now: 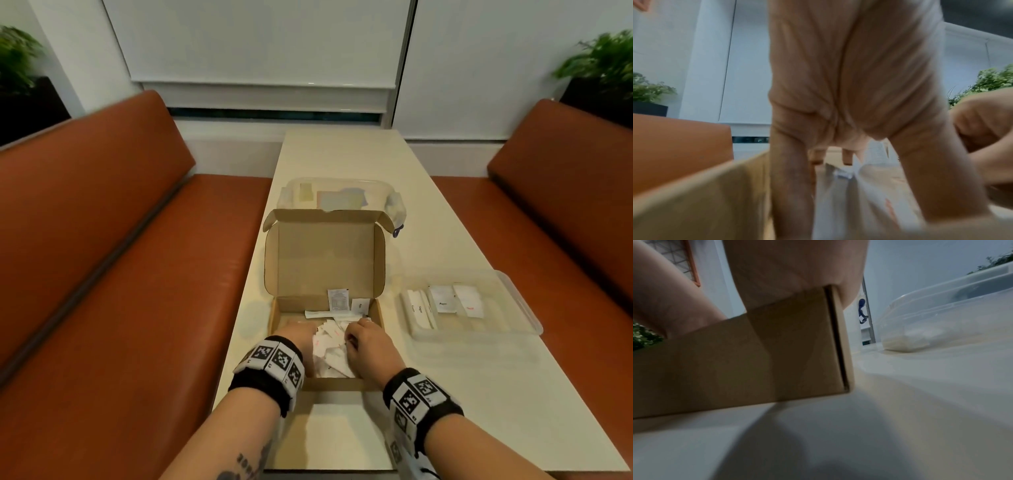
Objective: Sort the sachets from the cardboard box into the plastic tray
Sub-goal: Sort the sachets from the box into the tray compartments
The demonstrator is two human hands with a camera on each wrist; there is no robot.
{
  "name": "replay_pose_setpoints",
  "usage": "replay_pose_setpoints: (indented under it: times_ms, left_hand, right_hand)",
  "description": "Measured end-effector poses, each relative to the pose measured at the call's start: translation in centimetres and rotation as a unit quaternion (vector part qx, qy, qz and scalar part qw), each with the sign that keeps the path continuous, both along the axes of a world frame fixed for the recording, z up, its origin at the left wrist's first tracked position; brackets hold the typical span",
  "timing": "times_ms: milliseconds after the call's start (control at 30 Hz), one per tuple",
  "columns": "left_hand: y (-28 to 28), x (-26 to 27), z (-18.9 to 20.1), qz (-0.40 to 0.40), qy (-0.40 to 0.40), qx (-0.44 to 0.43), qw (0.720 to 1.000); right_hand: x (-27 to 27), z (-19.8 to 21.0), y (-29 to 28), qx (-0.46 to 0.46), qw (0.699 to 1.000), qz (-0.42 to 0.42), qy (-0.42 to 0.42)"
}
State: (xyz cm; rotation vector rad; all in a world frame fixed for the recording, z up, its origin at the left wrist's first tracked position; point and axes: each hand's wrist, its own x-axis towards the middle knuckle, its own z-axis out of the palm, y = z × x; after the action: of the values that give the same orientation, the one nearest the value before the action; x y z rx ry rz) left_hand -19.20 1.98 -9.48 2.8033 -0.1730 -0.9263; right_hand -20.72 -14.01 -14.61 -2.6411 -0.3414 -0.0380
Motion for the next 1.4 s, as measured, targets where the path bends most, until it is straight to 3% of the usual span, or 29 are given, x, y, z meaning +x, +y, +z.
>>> replay_pose_setpoints:
  times_ms: [167, 367, 500, 633, 767, 933, 1067, 1167, 1233, 1400]
  left_hand:
    - [-0.5, -0.6, 0.0, 0.096, -0.005, 0.004, 0.995]
    - [-1.2, -0.2, 0.8, 0.007, -0.017, 0.022, 1.000]
    - [-1.5, 0.1, 1.2, 0.013, -0.008, 0.046, 0.999]
    - [-0.9, 1.0, 1.3, 0.061, -0.037, 0.015, 0.997]
    - [0.6, 2.1, 2.3, 0.152, -0.077, -0.061, 0.983]
    - [1.9, 2.9, 3.2, 0.229, -0.108, -0.190, 0.949]
    - [1.2, 2.7, 2.8, 0.239, -0.078, -0.337, 0.907]
    - [0.7, 2.5, 2.5, 0.231, -0.056, -0.392, 0.889]
    - [0.5, 2.3, 2.3, 0.235, -0.038, -0.427, 0.873]
    - [-0.4, 1.8, 2.2, 0.283, 0.063, -0.567, 0.771]
  right_hand:
    - [-0.1, -0.1, 0.2, 0.000, 1.000, -0.004, -0.001]
    - [-0.2, 0.1, 0.1, 0.004, 1.000, -0.002, 0.003]
    - [-0.1, 0.2, 0.1, 0.001, 1.000, 0.002, 0.005]
    - [0.1, 0.4, 0.1, 0.029, 0.999, -0.013, 0.021]
    - [0.7, 1.2, 0.1, 0.112, 0.991, -0.061, 0.050]
    - [1.5, 2.7, 0.0, 0.218, 0.968, -0.113, 0.048]
    - [1.8, 4.5, 0.5, 0.334, 0.931, -0.129, 0.068]
    - [1.9, 5.6, 1.2, 0.414, 0.896, -0.113, 0.116]
    - [2.0, 5.9, 1.6, 0.429, 0.888, -0.105, 0.129]
    - [2.3, 5.9, 1.3, 0.431, 0.888, -0.125, 0.103]
